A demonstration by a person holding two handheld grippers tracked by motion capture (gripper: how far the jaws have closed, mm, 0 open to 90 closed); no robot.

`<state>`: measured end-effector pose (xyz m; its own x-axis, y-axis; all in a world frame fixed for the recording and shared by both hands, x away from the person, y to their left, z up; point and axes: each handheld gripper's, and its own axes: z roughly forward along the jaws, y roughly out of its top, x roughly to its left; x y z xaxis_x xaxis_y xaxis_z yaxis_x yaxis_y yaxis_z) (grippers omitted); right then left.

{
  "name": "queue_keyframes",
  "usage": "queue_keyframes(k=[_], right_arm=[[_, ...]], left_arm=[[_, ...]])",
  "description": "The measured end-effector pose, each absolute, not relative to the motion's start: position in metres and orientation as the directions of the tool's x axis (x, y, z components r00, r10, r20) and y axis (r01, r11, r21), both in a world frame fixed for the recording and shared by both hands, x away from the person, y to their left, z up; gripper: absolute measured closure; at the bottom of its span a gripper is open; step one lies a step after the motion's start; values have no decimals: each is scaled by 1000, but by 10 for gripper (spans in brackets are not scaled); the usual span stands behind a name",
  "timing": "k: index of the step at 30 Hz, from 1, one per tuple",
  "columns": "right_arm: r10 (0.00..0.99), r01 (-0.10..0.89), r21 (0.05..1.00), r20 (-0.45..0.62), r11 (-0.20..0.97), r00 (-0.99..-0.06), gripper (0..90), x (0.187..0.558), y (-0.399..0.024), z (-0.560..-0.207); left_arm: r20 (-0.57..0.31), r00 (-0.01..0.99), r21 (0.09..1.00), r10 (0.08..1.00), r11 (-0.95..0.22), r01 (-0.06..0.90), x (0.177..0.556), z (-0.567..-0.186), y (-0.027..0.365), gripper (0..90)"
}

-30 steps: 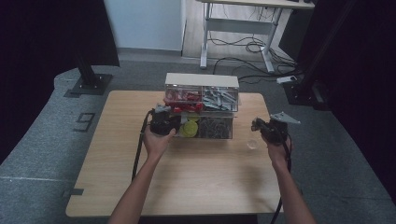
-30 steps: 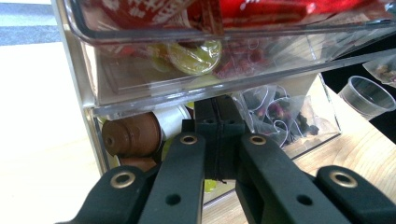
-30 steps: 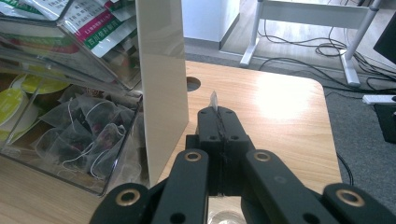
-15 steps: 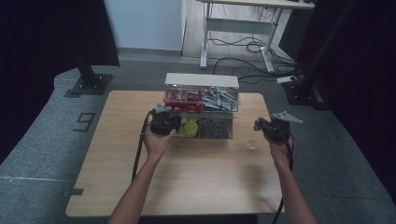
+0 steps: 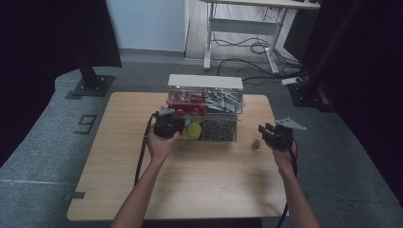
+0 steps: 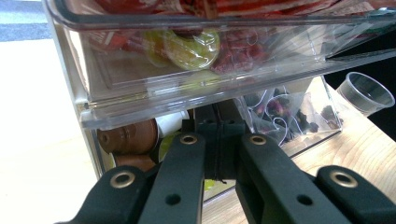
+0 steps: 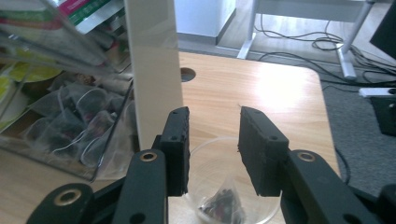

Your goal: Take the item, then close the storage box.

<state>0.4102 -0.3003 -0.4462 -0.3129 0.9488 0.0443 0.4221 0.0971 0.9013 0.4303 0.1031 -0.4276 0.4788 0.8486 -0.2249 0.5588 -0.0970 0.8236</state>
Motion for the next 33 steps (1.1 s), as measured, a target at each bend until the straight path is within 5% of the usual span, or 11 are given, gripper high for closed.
queue_keyframes(k=[15, 33], right_arm=[[924, 411, 911, 124, 38, -362, 592, 384, -290, -469], [903, 405, 910, 95, 92, -419, 578, 344, -281, -495]], left_arm=[[-221, 484, 825, 847, -102, 556, 429, -428, 100, 897], [-221, 476, 826, 851, -96, 555, 423, -435, 105, 898]])
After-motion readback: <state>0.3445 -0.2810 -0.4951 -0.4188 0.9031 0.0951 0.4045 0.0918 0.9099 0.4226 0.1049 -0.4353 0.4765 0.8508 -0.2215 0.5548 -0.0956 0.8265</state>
